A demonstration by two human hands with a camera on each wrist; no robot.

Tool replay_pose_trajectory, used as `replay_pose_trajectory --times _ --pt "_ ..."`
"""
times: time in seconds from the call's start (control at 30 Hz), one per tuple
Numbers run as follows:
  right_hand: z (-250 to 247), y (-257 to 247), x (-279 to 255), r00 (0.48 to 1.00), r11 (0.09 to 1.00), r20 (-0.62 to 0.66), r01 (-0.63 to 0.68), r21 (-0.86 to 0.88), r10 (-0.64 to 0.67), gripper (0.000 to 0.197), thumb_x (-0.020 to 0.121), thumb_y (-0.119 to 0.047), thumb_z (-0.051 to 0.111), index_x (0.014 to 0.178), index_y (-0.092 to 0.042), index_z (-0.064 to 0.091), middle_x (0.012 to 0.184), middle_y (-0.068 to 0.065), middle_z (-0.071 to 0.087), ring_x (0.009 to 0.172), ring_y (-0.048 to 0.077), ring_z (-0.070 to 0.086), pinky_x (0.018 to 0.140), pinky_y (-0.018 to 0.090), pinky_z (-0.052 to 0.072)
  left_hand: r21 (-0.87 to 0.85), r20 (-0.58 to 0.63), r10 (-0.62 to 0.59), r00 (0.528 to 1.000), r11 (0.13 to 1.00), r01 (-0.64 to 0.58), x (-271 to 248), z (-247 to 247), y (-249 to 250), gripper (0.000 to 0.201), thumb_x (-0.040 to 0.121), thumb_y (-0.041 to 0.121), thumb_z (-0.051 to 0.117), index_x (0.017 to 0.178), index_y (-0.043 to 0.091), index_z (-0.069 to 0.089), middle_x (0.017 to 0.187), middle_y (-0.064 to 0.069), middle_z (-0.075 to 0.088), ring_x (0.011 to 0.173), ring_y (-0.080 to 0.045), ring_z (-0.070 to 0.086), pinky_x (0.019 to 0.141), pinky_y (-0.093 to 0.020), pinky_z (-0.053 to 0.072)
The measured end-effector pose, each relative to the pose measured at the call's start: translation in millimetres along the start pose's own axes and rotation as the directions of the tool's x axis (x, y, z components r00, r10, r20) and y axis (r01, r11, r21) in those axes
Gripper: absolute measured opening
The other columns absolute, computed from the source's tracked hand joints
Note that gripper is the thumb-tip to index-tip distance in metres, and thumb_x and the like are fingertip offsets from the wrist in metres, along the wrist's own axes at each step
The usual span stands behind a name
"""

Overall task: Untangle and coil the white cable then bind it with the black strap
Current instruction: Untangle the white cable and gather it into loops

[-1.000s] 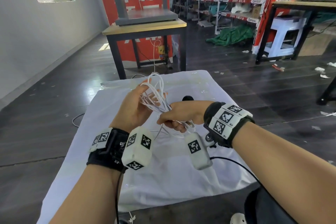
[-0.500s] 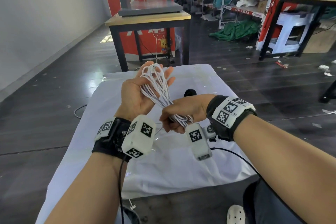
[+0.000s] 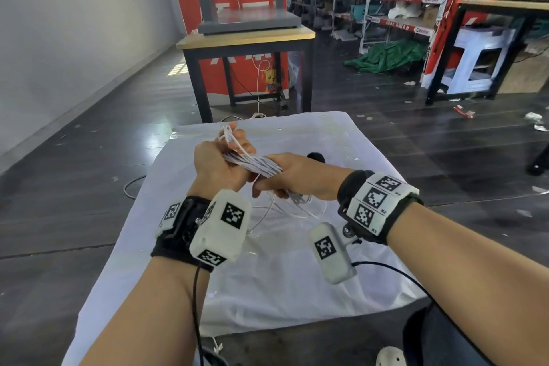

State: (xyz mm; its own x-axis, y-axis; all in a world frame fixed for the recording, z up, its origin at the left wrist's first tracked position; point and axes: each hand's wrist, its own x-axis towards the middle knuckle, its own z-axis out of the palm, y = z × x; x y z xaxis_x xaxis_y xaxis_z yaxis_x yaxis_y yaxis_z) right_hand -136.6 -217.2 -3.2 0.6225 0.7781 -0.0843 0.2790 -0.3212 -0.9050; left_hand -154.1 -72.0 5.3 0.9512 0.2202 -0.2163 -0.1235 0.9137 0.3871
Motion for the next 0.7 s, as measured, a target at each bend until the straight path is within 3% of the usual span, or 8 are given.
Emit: replay_pose_trajectory --times 0.07,0.17,0.3,0.43,0.53,0.67,0.7 --pt "2 -1 1 1.000 0.998 0.017 -0.022 -0.055 0.023 0.015 0.095 -0.025 0.056 0.100 -0.012 0.053 0.070 -0.002 0.060 0.049 0.006 0.045 0.045 0.017 0.038 0.001 -0.023 0.009 1.000 1.000 -0.009 1 -2 1 0.031 0.089 -0.001 0.028 0.074 0.007 0.054 0.045 0.001 0.036 0.033 -0.009 0.032 0.036 -0.016 0.028" --pt "4 -4 3 0.996 0.988 -0.005 -0.088 -0.126 0.089 0.031 0.095 -0.049 0.046 0.100 -0.019 0.046 0.069 -0.001 0.053 0.051 0.010 0.041 0.042 0.018 0.036 -0.009 -0.054 0.002 0.999 1.000 -0.002 3 -7 0 0.032 0.087 -0.005 0.025 0.078 0.007 0.053 0.045 -0.003 0.043 0.032 -0.012 0.038 0.038 -0.015 0.035" --pt "5 -6 3 0.998 0.972 -0.012 -0.065 -0.224 0.064 0.034 0.100 -0.045 0.037 0.094 -0.014 0.051 0.066 0.000 0.049 0.047 0.011 0.040 0.044 0.019 0.036 0.001 -0.058 -0.019 0.998 1.000 0.019 5 -13 -1 0.028 0.086 -0.006 0.025 0.074 0.009 0.046 0.049 -0.005 0.046 0.036 -0.013 0.040 0.042 -0.014 0.037" --pt "1 -6 2 0.999 0.944 -0.028 -0.051 -0.326 0.044 0.032 0.100 -0.034 0.043 0.102 -0.007 0.059 0.082 -0.002 0.060 0.054 0.008 0.049 0.049 0.015 0.041 0.072 -0.055 -0.011 0.998 0.997 0.015 6 -13 -4 0.027 0.076 -0.008 0.030 0.069 0.011 0.046 0.053 -0.002 0.039 0.042 -0.013 0.031 0.044 -0.018 0.028" --pt "3 -5 -1 0.999 0.979 -0.026 -0.034 -0.203 0.029 0.021 0.100 -0.020 0.046 0.103 -0.002 0.055 0.077 0.003 0.061 0.054 0.009 0.057 0.052 0.017 0.046 0.212 -0.041 0.020 0.999 0.977 -0.011 6 -7 -4 0.023 0.071 -0.007 0.031 0.065 0.013 0.041 0.051 -0.001 0.036 0.038 -0.013 0.029 0.042 -0.016 0.027" --pt "6 -8 -6 0.996 0.964 -0.059 -0.083 -0.254 0.071 0.025 0.101 -0.030 0.041 0.097 -0.007 0.052 0.068 0.000 0.048 0.049 0.012 0.043 0.045 0.020 0.038 0.435 -0.015 0.062 0.998 0.899 -0.049 5 -2 -2 0.037 0.086 -0.006 0.029 0.058 0.011 0.046 0.048 0.000 0.041 0.036 -0.013 0.038 0.040 -0.016 0.035" --pt "5 -9 -8 0.995 0.955 -0.078 -0.089 -0.284 0.069 0.031 0.101 -0.036 0.039 0.091 -0.010 0.053 0.068 0.000 0.048 0.050 0.012 0.042 0.046 0.020 0.037 0.600 0.053 0.097 0.994 0.793 -0.109 5 0 -3 0.038 0.089 -0.005 0.036 0.059 0.012 0.053 0.052 0.003 0.044 0.040 -0.006 0.044 0.043 -0.014 0.038"
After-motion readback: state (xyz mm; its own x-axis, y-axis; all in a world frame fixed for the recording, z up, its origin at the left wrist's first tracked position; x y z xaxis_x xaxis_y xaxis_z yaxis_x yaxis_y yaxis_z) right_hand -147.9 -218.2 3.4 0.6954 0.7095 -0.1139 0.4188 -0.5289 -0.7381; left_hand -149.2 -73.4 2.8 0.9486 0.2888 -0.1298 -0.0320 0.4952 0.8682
